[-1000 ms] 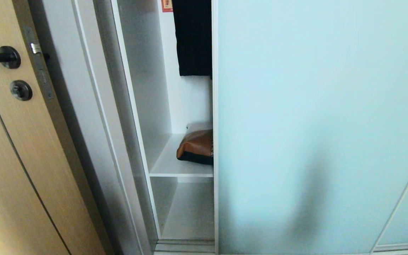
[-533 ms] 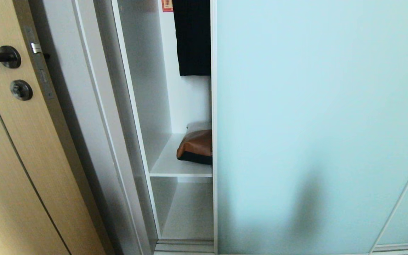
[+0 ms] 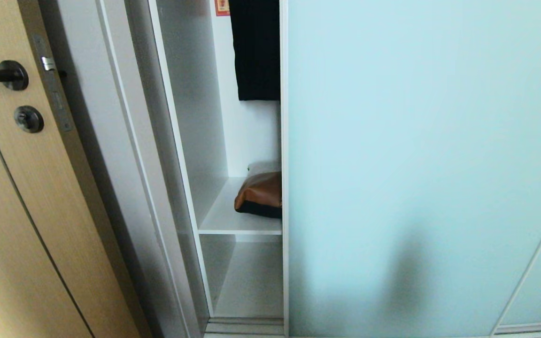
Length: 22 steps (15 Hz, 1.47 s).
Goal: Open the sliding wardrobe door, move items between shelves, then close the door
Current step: Close the door
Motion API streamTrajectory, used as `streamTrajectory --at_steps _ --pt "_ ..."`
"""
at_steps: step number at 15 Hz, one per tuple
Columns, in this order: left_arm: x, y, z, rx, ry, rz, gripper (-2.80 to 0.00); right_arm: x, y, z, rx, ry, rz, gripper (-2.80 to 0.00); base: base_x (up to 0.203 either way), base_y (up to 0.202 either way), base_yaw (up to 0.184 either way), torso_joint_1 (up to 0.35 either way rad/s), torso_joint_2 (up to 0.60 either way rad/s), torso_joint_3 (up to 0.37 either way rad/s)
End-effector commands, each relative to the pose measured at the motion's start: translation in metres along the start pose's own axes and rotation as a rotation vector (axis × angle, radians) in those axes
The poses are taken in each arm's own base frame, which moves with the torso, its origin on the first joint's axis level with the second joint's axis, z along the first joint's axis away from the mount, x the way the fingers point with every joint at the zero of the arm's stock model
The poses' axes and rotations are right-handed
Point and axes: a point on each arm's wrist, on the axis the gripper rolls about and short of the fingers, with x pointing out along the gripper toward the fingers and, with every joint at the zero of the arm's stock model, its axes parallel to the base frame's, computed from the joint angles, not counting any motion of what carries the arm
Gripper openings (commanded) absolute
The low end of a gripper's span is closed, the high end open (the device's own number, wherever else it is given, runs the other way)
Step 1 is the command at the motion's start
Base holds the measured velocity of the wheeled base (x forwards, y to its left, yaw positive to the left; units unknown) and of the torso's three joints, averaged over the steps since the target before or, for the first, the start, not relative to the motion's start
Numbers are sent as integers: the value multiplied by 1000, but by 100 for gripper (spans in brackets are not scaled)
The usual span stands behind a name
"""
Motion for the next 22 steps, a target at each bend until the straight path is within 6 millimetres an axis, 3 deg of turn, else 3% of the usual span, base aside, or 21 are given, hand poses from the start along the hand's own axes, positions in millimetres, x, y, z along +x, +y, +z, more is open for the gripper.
streamTrajectory --at_steps 1,6,13,22 --pt "0 0 0 0 3 1 -280 1 0 -3 2 32 -1 -280 0 0 0 0 0 0" --pt "0 0 0 0 3 -1 -280 2 0 -3 7 36 -59 -280 0 0 0 0 0 0" --pt "0 0 0 0 3 1 -280 -19 3 -10 -4 -244 -115 -280 0 0 0 0 0 0" --pt "0 0 0 0 3 0 -280 -21 2 -13 203 -263 -121 -280 0 0 0 0 0 0"
